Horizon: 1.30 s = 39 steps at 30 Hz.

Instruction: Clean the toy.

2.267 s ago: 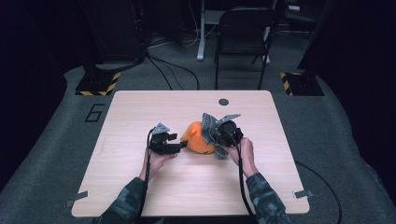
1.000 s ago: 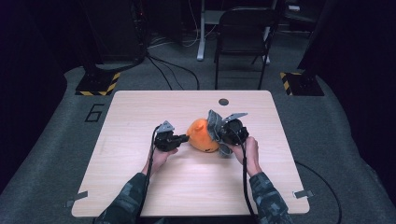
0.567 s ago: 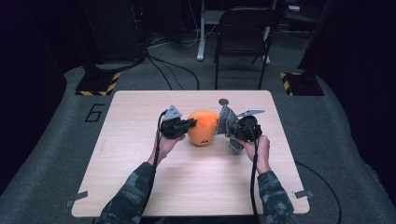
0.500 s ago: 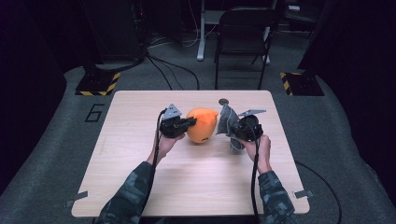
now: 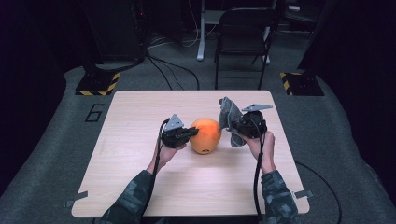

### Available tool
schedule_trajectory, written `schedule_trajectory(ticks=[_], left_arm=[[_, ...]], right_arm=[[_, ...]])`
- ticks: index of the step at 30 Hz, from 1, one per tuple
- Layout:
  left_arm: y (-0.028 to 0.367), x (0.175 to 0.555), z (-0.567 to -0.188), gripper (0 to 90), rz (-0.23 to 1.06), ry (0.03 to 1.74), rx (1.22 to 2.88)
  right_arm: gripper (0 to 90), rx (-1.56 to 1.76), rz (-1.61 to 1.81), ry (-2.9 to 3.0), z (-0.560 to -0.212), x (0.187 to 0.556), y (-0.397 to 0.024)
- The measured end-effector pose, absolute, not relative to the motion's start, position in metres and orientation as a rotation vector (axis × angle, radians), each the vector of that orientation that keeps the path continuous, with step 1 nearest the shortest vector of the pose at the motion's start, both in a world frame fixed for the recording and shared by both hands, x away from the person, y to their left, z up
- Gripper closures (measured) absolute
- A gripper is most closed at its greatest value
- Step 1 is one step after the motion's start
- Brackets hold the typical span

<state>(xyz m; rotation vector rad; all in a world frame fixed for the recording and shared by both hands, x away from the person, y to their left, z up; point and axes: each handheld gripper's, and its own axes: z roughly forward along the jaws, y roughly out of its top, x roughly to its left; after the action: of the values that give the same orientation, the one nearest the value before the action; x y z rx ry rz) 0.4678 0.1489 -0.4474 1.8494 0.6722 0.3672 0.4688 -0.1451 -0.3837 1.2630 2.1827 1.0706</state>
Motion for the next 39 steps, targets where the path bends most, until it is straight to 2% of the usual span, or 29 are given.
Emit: schedule_trajectory(ticks=[4, 6, 10, 14, 19, 32, 39], left_arm=[[0.148, 0.465, -0.449, 86.5, 0.367, 0.676, 1.847], [0.147, 0.462, -0.448, 86.5, 0.383, 0.676, 1.867], [0.145, 0.460, -0.447, 86.5, 0.399, 0.674, 1.878], [0.143, 0.458, -0.448, 86.6, 0.409, 0.647, 1.919], [0.144, 0.458, -0.450, 86.6, 0.412, 0.646, 1.919], [0.144, 0.459, -0.453, 86.6, 0.389, 0.632, 1.934], [0.144, 0.458, -0.453, 86.4, 0.381, 0.627, 1.926]], right_arm=[[78.7, 1.212, 1.128, 2.213, -0.370, 0.459, -0.132], [78.6, 1.116, 1.120, 2.280, -0.364, 0.450, -0.106], [78.3, 1.073, 1.083, 2.343, -0.369, 0.449, -0.081], [78.1, 1.051, 0.998, 2.395, -0.389, 0.456, -0.056], [78.7, 1.060, 0.971, 2.403, -0.392, 0.459, -0.059], [78.7, 1.281, 0.831, 2.343, -0.411, 0.483, -0.113], [78.5, 1.135, 1.009, 2.340, -0.378, 0.461, -0.091]])
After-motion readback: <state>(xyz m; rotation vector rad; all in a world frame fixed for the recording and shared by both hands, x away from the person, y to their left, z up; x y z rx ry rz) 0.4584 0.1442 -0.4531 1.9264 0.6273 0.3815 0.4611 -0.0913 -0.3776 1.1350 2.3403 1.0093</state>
